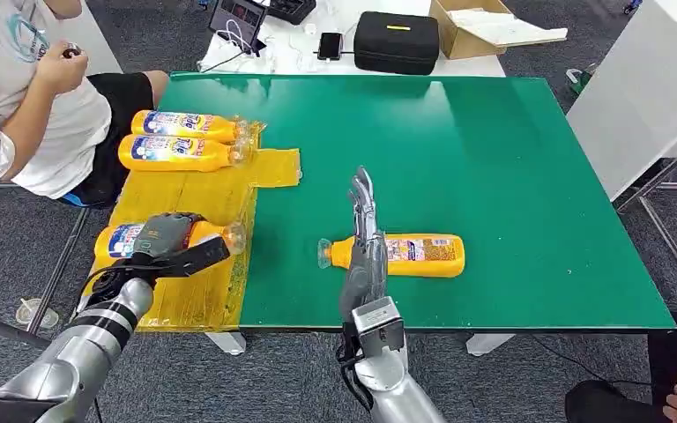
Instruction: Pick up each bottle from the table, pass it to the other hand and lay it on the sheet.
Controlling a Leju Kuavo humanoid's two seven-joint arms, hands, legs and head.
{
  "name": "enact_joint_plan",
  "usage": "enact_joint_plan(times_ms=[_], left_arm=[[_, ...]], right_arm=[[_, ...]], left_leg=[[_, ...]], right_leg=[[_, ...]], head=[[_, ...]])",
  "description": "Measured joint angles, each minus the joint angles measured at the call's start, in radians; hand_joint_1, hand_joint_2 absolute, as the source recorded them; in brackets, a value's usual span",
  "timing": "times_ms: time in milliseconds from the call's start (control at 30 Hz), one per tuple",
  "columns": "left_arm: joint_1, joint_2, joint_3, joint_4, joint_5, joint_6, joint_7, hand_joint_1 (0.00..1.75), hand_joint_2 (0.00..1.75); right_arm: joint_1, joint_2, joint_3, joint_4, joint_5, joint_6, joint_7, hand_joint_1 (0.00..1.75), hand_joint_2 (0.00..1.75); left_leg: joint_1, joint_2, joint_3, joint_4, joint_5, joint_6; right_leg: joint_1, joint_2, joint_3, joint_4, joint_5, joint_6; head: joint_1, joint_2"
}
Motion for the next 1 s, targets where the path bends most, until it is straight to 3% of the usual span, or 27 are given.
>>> enact_joint_plan(times_ms=[33, 67, 100, 267, 300, 500, 900, 1000], left_arm=[[0.000, 0.002, 0.000, 0.000, 0.002, -0.010, -0.005, 1.43, 1.75], [0.001, 0.002, 0.000, 0.001, 0.006, -0.021, -0.010, 0.52, 1.75], [0.000, 0.003, 0.000, 0.002, 0.011, -0.029, -0.015, 0.09, 1.75], [0.010, 0.005, -0.002, 0.006, 0.013, -0.073, -0.032, 0.00, 1.75], [0.013, 0.005, -0.003, 0.007, 0.013, -0.073, -0.035, 0.00, 0.00], [0.012, 0.007, -0.005, 0.007, 0.051, -0.153, -0.072, 0.00, 0.00], [0.017, 0.020, -0.007, -0.043, 0.347, -0.514, -0.127, 0.00, 0.00], [0.023, 0.026, -0.013, -0.058, 0.374, -0.543, -0.127, 0.00, 0.00]], right_arm=[[0.000, 0.000, 0.000, 0.003, 0.000, 0.003, 0.000, 0.00, 0.00], [0.000, 0.000, -0.001, 0.008, 0.000, 0.010, 0.000, 0.00, 0.00], [-0.001, 0.001, -0.001, 0.013, -0.001, 0.014, 0.000, 0.00, 0.00], [0.000, 0.006, -0.006, 0.033, -0.016, 0.041, 0.000, 0.00, 0.00], [-0.001, 0.006, -0.007, 0.036, -0.016, 0.042, 0.000, 0.00, 0.00], [-0.001, 0.013, -0.012, 0.059, -0.015, 0.055, 0.000, 0.00, 0.00], [-0.007, 0.033, -0.039, 0.111, -0.019, 0.095, 0.000, 0.00, 0.00], [-0.009, 0.035, -0.041, 0.119, -0.020, 0.096, 0.000, 0.00, 0.00]], left_leg=[[0.000, 0.000, 0.000, 0.000, 0.000, 0.000], [0.000, 0.000, 0.000, 0.000, 0.000, 0.000], [0.000, 0.000, 0.000, 0.000, 0.000, 0.000], [0.000, 0.000, 0.001, 0.000, 0.000, 0.000], [0.000, 0.000, 0.001, 0.000, 0.000, 0.000], [0.000, 0.000, 0.001, 0.000, 0.000, 0.000], [0.000, -0.001, 0.008, -0.001, 0.000, 0.000], [0.000, -0.001, 0.010, -0.001, 0.000, 0.000]], right_leg=[[0.000, 0.000, 0.000, 0.000, 0.000, 0.000], [0.000, 0.000, 0.000, 0.000, 0.000, 0.000], [0.000, 0.000, 0.000, 0.000, 0.000, 0.000], [0.000, 0.000, 0.000, 0.000, 0.000, 0.000], [0.000, 0.000, 0.000, 0.000, 0.000, 0.000], [0.000, 0.000, 0.001, 0.000, 0.000, 0.000], [0.000, -0.001, 0.009, 0.000, -0.001, 0.000], [0.000, -0.001, 0.010, 0.000, 0.000, 0.000]], head=[[0.000, 0.000], [0.000, 0.000], [0.000, 0.000], [0.000, 0.000], [0.000, 0.000], [0.000, 0.000], [0.000, 0.000], [0.000, 0.000]])
